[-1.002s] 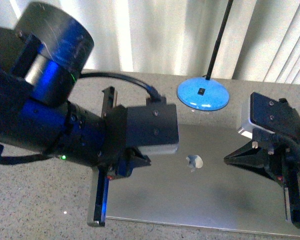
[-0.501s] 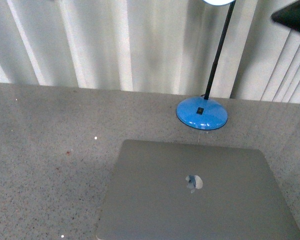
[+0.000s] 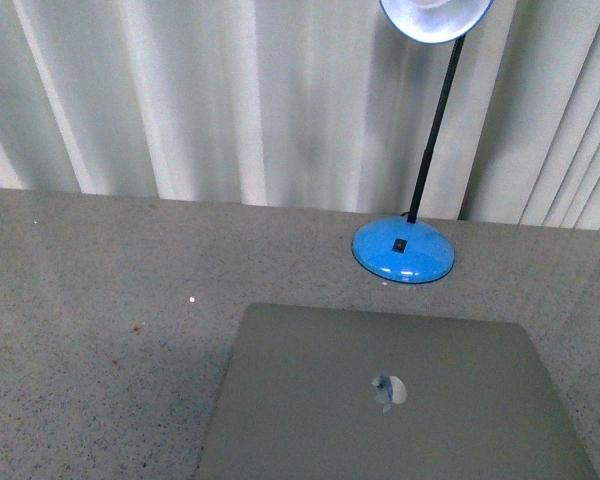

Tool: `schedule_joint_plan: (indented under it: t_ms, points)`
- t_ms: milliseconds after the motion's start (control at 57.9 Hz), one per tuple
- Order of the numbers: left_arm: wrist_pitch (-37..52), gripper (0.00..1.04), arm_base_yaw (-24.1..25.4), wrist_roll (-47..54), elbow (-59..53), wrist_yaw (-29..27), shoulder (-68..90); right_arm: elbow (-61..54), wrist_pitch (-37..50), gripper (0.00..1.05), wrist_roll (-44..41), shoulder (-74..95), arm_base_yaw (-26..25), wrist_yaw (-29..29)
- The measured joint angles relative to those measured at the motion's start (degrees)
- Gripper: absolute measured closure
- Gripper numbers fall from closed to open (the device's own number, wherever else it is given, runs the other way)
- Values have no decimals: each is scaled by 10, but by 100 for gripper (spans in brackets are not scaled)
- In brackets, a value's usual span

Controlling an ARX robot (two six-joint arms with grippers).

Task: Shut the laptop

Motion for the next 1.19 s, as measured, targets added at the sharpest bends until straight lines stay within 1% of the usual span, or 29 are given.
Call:
schedule_joint_plan:
  t_ms: [52, 104, 190, 207, 225, 242, 276, 311, 346, 449, 570, 709, 881, 899, 933, 968, 1037, 1123, 1141, 1192]
  points:
    - [-19, 101, 37, -19, -29, 21, -28, -21, 10, 102, 28, -16, -16, 2]
    - [-24, 101, 62, -26, -50, 27, -48, -43, 24, 102, 42, -30, -29, 6]
    - [-42, 101, 91, -41, -76, 47, -77, -80, 34, 102, 74, -49, -48, 4]
    - [-35, 101, 99, -53, -83, 75, -80, -80, 17, 102, 81, -54, -51, -9]
    - [-28, 101, 101, -56, -86, 95, -82, -80, -17, 102, 88, -62, -53, -26]
    - [-14, 101, 101, -65, -97, 132, -88, -80, -54, 102, 92, -72, -53, -35]
    - [9, 101, 97, -82, -120, 188, -102, -87, -101, 102, 99, -89, -51, -42]
    - [17, 101, 86, -92, -140, 206, -115, -107, -138, 102, 104, -110, -43, -39]
    - [21, 101, 66, -99, -168, 208, -136, -127, -144, 102, 106, -123, -37, -36]
    - [25, 101, 12, -109, -226, 174, -187, -189, -136, 102, 111, -160, -12, -19]
    - [26, 101, -35, -111, -270, 121, -229, -239, -122, 102, 112, -194, 7, 8]
    - [26, 101, -88, -116, -315, 70, -276, -287, -115, 102, 113, -237, 32, 26]
    - [22, 101, -134, -117, -349, 27, -318, -331, -116, 102, 114, -282, 51, 48]
    - [20, 101, -139, -117, -352, 23, -322, -333, -116, 102, 114, -285, 54, 53]
    - [19, 101, -146, -117, -357, 17, -329, -341, -120, 102, 114, -295, 73, 83]
    - [16, 101, -154, -117, -363, 9, -337, -346, -122, 102, 114, -304, 86, 94]
    - [12, 101, -167, -118, -372, -4, -350, -356, -127, 102, 114, -320, 103, 96]
    - [5, 101, -182, -118, -383, -20, -367, -369, -136, 102, 114, -341, 105, 98]
    - [4, 101, -187, -118, -384, -26, -369, -372, -138, 102, 115, -345, 105, 99]
    - [-3, 101, -224, -119, -390, -77, -381, -378, -144, 102, 115, -356, 105, 100]
